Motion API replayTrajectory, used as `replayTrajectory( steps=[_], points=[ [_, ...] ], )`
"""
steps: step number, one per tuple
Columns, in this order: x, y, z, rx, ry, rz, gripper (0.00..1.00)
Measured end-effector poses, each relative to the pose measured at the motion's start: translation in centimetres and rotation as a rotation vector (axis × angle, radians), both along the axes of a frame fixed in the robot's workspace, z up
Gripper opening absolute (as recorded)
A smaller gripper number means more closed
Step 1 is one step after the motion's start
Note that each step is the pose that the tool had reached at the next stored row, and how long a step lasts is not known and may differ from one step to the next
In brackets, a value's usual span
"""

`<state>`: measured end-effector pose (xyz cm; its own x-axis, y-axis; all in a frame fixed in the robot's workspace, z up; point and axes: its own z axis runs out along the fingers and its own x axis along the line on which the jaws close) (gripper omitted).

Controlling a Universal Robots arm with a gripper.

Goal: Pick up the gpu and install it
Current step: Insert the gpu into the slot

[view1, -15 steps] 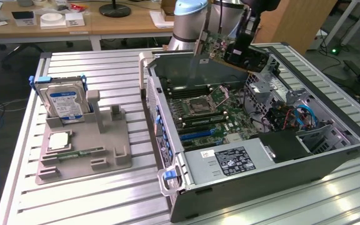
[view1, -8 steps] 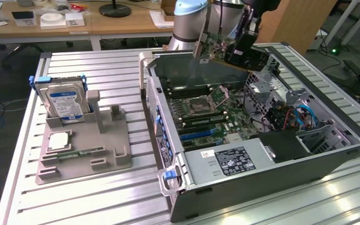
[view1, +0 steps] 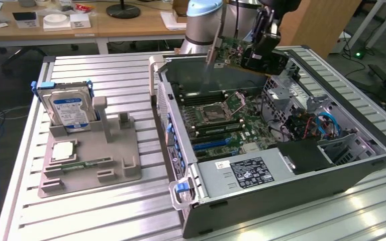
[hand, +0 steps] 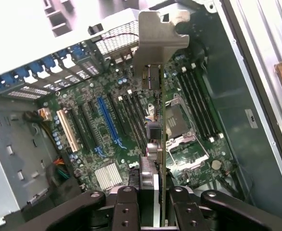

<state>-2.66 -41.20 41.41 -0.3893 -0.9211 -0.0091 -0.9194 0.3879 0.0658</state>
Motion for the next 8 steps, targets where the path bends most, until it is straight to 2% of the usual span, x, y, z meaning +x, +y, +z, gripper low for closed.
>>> replayTrajectory(
  steps=[8],
  points=[
    [0.04, 0.0, -0.04, -0.0001, -0.0007, 0.113, 0.28]
  ],
)
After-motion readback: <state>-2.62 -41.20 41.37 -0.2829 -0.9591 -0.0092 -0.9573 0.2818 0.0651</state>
